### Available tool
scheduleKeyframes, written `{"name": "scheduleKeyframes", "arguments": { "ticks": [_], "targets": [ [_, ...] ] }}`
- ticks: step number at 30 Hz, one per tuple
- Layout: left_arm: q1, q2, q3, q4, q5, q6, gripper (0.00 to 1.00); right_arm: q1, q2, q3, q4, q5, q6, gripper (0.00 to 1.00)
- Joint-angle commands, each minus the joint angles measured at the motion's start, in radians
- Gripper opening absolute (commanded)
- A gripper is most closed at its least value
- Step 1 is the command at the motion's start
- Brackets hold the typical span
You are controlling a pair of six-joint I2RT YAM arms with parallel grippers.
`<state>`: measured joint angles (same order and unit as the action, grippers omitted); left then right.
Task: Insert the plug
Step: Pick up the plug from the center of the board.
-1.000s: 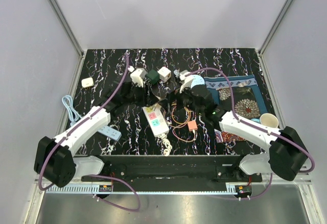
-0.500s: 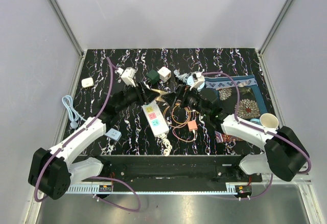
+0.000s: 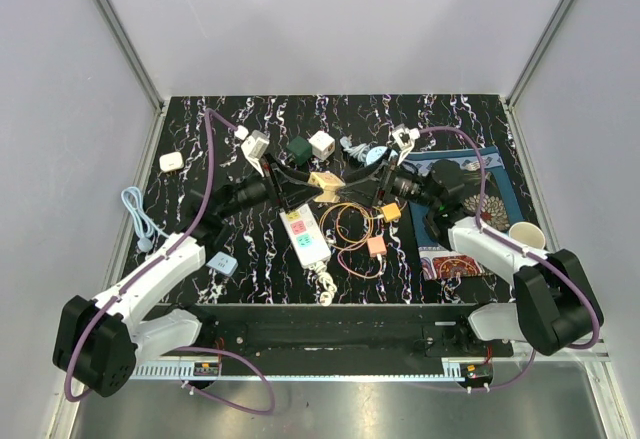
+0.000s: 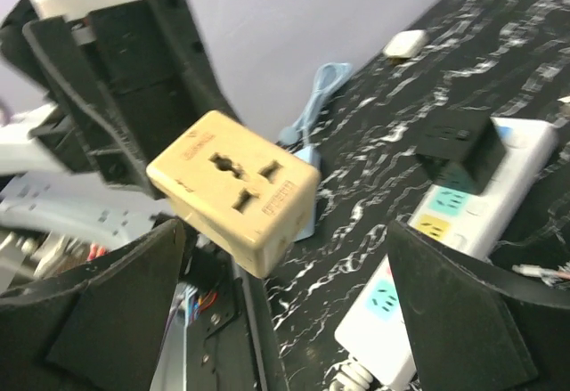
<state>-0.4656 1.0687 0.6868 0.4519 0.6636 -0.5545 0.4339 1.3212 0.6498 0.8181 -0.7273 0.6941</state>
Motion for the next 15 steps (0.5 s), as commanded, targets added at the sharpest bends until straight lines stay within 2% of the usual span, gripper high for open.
{"name": "scheduleKeyframes", "arguments": {
  "ticks": [1, 11, 15],
  "targets": [
    [0.004, -0.009, 0.056, 0.2, 0.149, 0.021, 0.0, 0.002, 0.003, 0.092, 0.07, -0.276, -0.041, 1.0],
    [-0.007, -0.004, 0.072, 0.382, 0.212, -0.125, 0.0, 0.002, 0.006, 0.155, 0.113, -0.383, -0.047, 1.0],
    [-0.025, -0.01, 0.086, 0.39, 0.218, -0.128, 0.0, 0.002, 0.032, 0.175, 0.168, -0.415, -0.002, 0.97]
  ]
}}
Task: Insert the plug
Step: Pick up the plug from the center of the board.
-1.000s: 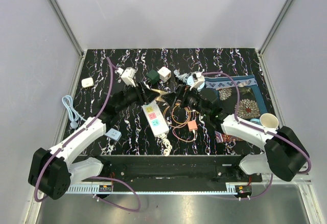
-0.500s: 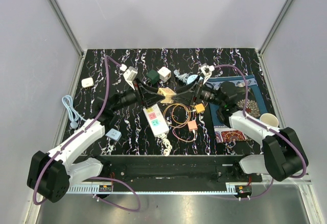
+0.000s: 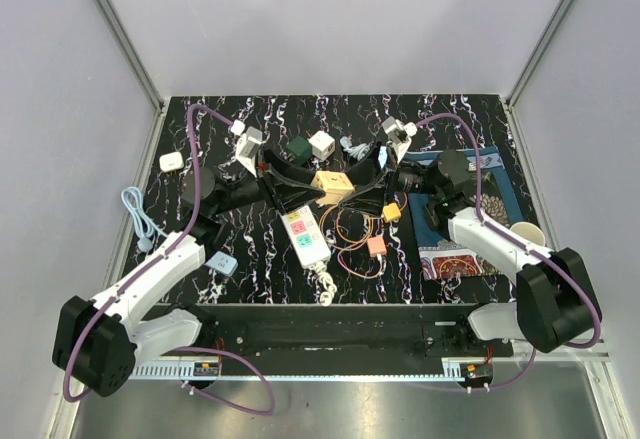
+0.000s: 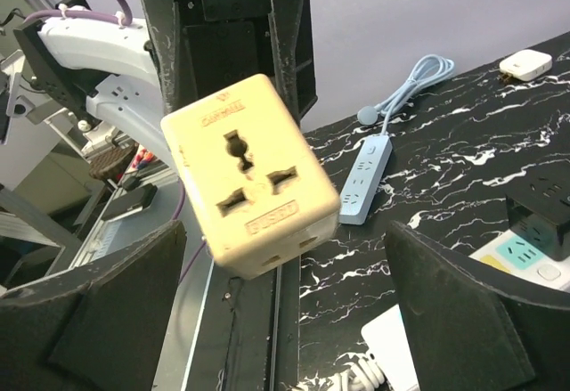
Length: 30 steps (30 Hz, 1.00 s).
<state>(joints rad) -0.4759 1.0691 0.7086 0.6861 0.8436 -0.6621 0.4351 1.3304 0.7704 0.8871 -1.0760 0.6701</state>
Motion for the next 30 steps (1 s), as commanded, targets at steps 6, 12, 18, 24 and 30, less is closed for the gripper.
{"name": "scheduleKeyframes", "arguments": {
  "ticks": [6, 12, 18, 24, 30],
  "targets": [
    [-0.029, -0.009, 0.066, 0.147, 0.034, -0.013, 0.0, 0.002, 0.055, 0.069, 0.22, -0.104, 0.111, 0.84],
    [-0.032, 0.005, 0.066, 0.145, 0.045, -0.004, 0.0, 0.002, 0.092, 0.078, 0.36, -0.136, 0.226, 0.53],
    [-0.029, -0.006, 0.113, -0.072, 0.035, 0.152, 0.21, 0.002, 0.107, 0.076, 0.385, -0.159, 0.249, 0.0],
    [-0.01, -0.052, 0.227, -0.546, -0.034, 0.473, 0.73, 0.001, 0.072, 0.089, 0.187, -0.168, 0.114, 0.0],
    [-0.003, -0.07, 0.458, -1.066, -0.19, 0.769, 0.95, 0.002, -0.014, 0.15, -0.302, -0.133, -0.307, 0.0]
  ]
}}
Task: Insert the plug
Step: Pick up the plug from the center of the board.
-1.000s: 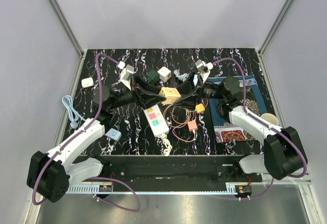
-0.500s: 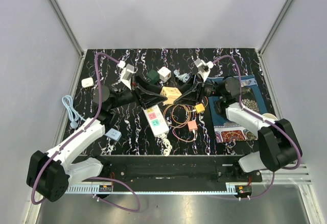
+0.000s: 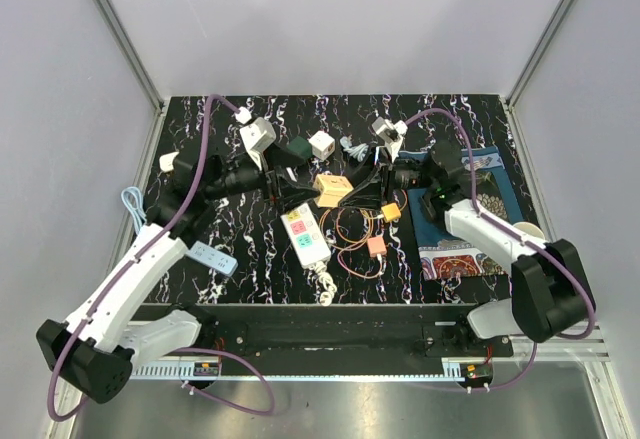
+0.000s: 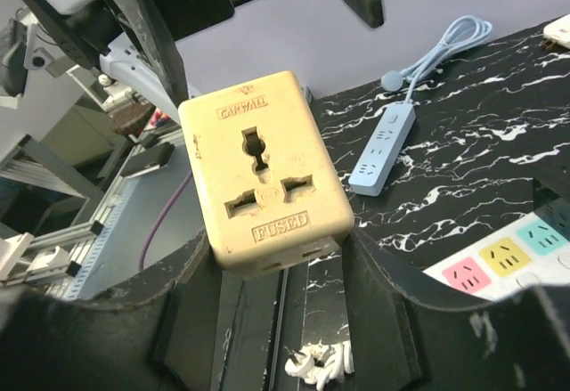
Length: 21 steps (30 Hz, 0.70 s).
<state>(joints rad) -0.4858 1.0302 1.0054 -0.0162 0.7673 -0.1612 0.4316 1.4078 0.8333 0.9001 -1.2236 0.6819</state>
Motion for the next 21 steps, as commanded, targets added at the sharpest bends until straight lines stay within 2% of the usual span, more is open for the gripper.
{"name": "scheduleKeyframes", "arguments": {
  "ticks": [1, 3, 6, 12, 21],
  "targets": [
    [0.007, -0.018, 0.185, -0.402, -0.118, 0.313, 0.96, 0.006, -0.102, 0.101, -0.472, 0.025, -0.379, 0.0],
    [0.006, -0.003, 0.243, -0.486, -0.118, 0.333, 0.97, 0.006, -0.122, 0.136, -0.649, 0.058, -0.514, 0.0],
    [-0.003, 0.065, 0.308, -0.566, -0.097, 0.322, 0.97, 0.01, -0.133, 0.171, -0.798, 0.085, -0.628, 0.0],
    [-0.106, 0.175, 0.441, -0.738, -0.137, 0.394, 0.97, 0.025, -0.155, 0.217, -0.986, 0.154, -0.777, 0.0],
    [-0.165, 0.243, 0.472, -0.775, -0.129, 0.437, 0.97, 0.098, -0.145, 0.28, -1.135, 0.237, -0.897, 0.0]
  ]
}}
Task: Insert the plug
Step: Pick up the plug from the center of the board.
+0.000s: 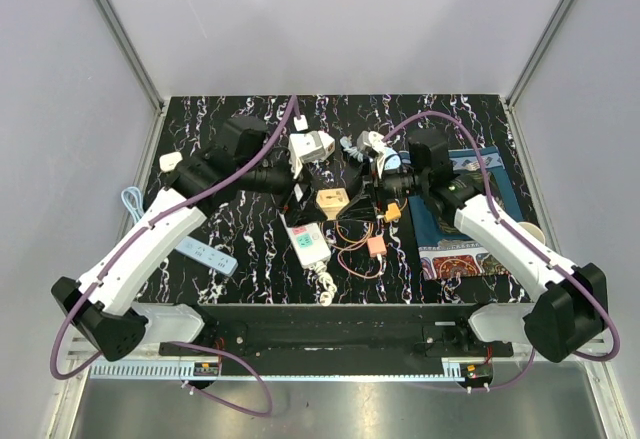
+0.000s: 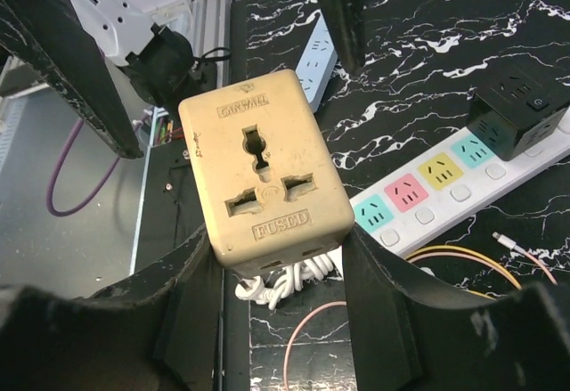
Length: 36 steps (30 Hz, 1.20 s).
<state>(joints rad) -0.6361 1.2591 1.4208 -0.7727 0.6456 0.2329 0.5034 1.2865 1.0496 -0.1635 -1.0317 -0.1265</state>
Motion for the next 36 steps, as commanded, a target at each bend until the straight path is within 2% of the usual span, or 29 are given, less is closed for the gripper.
{"name": "scheduleKeyframes", "arguments": {
  "ticks": [1, 12, 16, 17, 19, 20, 22, 23, 24, 26, 27, 30, 31, 34, 36],
  "targets": [
    [-0.017, 0.019, 0.056, -0.02, -0.006, 0.043, 0.96, 0.029, -0.024, 0.067, -0.077, 0.048, -0.093, 0.0],
    [-0.06, 0.095, 0.056, -0.022, -0.023, 0.029, 0.86, 0.064, 0.007, 0.108, -0.114, 0.076, -0.124, 0.0],
    [-0.063, 0.108, 0.046, -0.02, -0.021, 0.034, 0.75, 0.067, 0.022, 0.113, -0.122, 0.082, -0.131, 0.0],
    [-0.063, 0.109, 0.04, -0.022, -0.018, 0.036, 0.66, 0.069, 0.022, 0.11, -0.125, 0.085, -0.134, 0.0],
    [-0.063, 0.111, 0.029, -0.022, -0.023, 0.045, 0.55, 0.069, 0.02, 0.107, -0.128, 0.091, -0.137, 0.0],
    [-0.063, 0.111, 0.024, -0.022, -0.029, 0.048, 0.4, 0.069, 0.022, 0.101, -0.128, 0.097, -0.139, 0.0],
    [-0.063, 0.105, 0.007, -0.02, -0.038, 0.059, 0.23, 0.069, 0.02, 0.093, -0.13, 0.11, -0.137, 0.04],
    [-0.063, 0.103, 0.0, -0.014, -0.053, 0.06, 0.16, 0.067, 0.02, 0.083, -0.13, 0.131, -0.133, 0.09],
    [-0.063, 0.094, -0.014, -0.007, -0.063, 0.066, 0.06, 0.069, 0.023, 0.075, -0.13, 0.142, -0.131, 0.28],
    [-0.062, 0.082, -0.066, 0.033, -0.102, 0.063, 0.01, 0.066, 0.02, 0.049, -0.13, 0.172, -0.116, 0.44],
    [-0.062, 0.065, -0.089, 0.048, -0.121, 0.06, 0.0, 0.067, 0.02, 0.041, -0.128, 0.182, -0.108, 0.57],
    [-0.059, 0.033, -0.19, 0.124, -0.196, 0.04, 0.0, 0.066, 0.007, 0.004, -0.122, 0.252, -0.065, 0.71],
    [-0.047, 0.022, -0.247, 0.147, -0.211, 0.033, 0.0, 0.066, -0.006, -0.005, -0.122, 0.271, -0.058, 0.82],
    [0.008, -0.018, -0.372, 0.268, -0.222, -0.004, 0.0, 0.06, -0.036, -0.074, -0.094, 0.343, -0.012, 0.95],
    [0.044, -0.039, -0.43, 0.361, -0.216, -0.02, 0.0, 0.058, -0.055, -0.105, -0.047, 0.392, 0.034, 0.98]
  ]
}}
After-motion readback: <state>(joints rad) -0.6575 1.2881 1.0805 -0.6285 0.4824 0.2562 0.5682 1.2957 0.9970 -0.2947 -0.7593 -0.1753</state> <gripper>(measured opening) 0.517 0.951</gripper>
